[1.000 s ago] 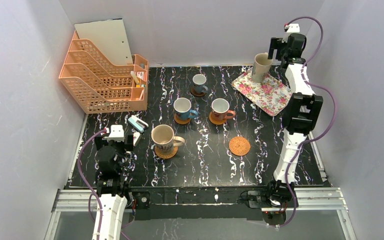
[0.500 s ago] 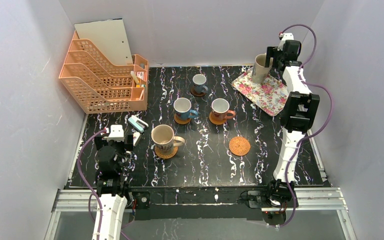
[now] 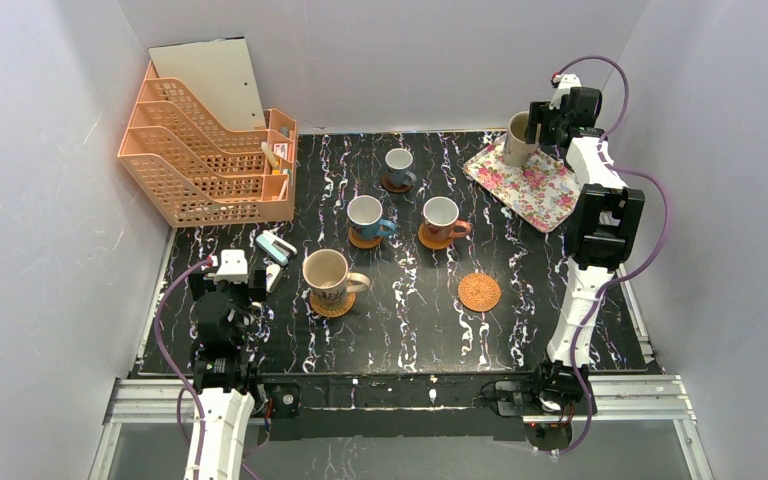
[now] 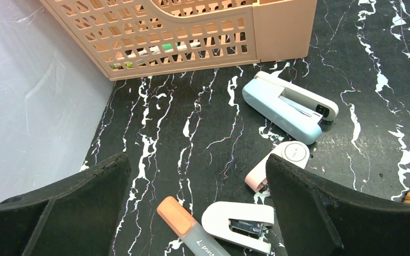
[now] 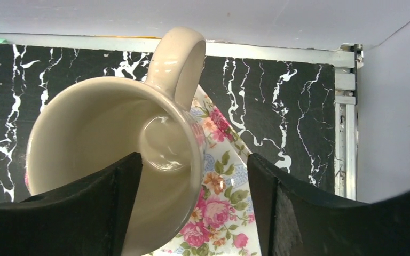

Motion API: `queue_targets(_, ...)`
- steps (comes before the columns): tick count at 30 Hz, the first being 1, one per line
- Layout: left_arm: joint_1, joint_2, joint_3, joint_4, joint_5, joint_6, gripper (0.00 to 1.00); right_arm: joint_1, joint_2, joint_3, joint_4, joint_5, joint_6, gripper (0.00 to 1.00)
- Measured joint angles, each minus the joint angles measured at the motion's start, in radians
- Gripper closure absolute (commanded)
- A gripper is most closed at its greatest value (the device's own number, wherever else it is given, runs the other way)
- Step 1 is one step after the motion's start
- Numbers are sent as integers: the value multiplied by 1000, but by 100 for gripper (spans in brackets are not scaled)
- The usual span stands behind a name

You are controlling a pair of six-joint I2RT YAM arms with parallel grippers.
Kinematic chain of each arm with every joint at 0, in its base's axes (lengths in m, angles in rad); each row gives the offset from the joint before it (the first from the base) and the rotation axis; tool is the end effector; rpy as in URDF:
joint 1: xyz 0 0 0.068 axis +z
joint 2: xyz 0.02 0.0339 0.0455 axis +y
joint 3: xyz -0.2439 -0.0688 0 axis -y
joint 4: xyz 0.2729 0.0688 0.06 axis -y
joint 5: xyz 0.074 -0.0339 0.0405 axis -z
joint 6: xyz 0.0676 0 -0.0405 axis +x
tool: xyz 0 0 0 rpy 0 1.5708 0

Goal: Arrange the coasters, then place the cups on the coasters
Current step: Move the cup to the tray.

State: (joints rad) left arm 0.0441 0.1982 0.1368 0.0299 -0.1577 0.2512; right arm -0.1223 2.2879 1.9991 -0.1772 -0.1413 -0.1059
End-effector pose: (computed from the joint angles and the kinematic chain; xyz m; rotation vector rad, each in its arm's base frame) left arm 0.1970 0.0193 0.2002 0.0438 1.6127 0.3550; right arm 0.5817 -0.0619 0.2138 -0.0719 2.0305 0.0003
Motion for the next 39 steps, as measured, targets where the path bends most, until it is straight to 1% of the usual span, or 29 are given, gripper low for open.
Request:
queue_targets(6, 0, 0, 0, 0, 0, 0, 4, 0, 0, 1, -6, -28, 3, 45)
queue_targets(14, 0, 0, 0, 0, 0, 0, 4, 0, 0, 23, -31, -48, 9, 77)
queue_targets(16, 0, 0, 0, 0, 0, 0, 4, 0, 0, 29, -38, -50, 10, 87)
queue_targets(17, 0, 0, 0, 0, 0, 0, 4, 0, 0, 31, -40, -52, 8, 94)
queue_targets(18, 0, 0, 0, 0, 0, 0, 4, 0, 0, 33, -48, -50, 9, 98)
queue_targets(25, 0, 0, 0, 0, 0, 0, 4, -1, 0, 38, -61, -73, 5, 99)
queue_targets(28, 0, 0, 0, 0, 0, 0, 4, -2, 0, 56, -97, -93, -17, 99)
queue_targets(34, 0, 0, 0, 0, 0, 0, 4, -2, 0, 110, -239, -190, -124, 99)
queue_targets(39, 0, 0, 0, 0, 0, 0, 4, 1, 0, 127, -297, -245, -219, 99)
